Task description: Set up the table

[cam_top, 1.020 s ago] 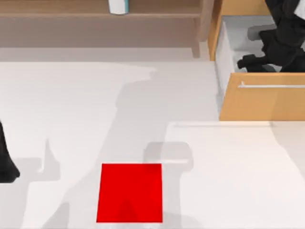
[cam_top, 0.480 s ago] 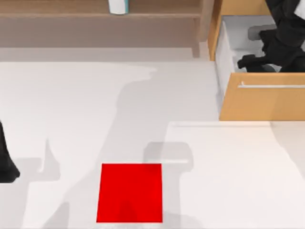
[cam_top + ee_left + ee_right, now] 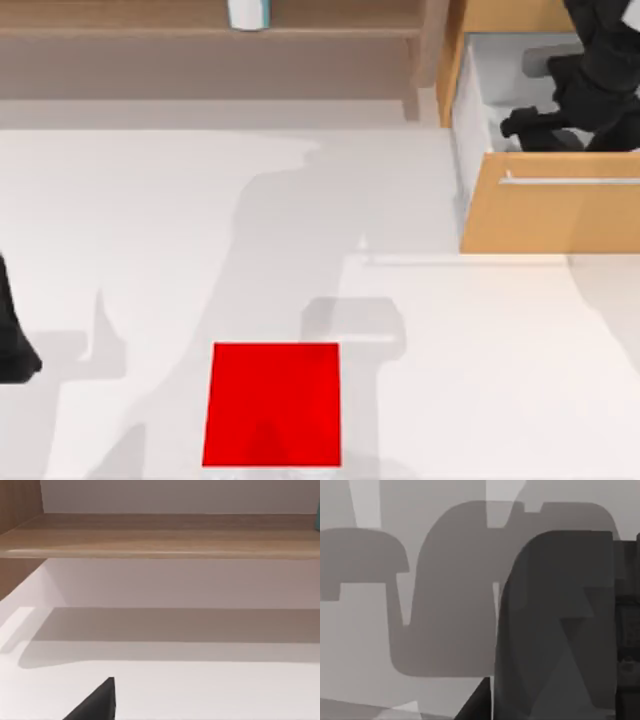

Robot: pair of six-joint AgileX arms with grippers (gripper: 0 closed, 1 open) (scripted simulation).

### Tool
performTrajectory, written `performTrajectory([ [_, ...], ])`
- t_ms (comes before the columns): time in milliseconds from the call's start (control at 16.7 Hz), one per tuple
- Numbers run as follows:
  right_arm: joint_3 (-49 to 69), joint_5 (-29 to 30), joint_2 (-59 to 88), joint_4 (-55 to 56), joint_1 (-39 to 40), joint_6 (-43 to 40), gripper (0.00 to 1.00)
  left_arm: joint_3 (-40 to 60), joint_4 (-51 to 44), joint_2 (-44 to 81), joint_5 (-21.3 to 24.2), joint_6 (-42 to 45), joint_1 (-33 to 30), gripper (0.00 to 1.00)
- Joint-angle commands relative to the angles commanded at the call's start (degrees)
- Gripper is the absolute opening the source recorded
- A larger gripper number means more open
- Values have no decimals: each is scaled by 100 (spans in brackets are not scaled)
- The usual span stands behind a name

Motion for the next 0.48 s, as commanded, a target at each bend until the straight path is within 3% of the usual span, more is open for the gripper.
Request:
performTrajectory([
  [480, -61, 440, -1222, -246, 294, 876, 0, 0, 0, 0, 0, 0, 0, 100],
])
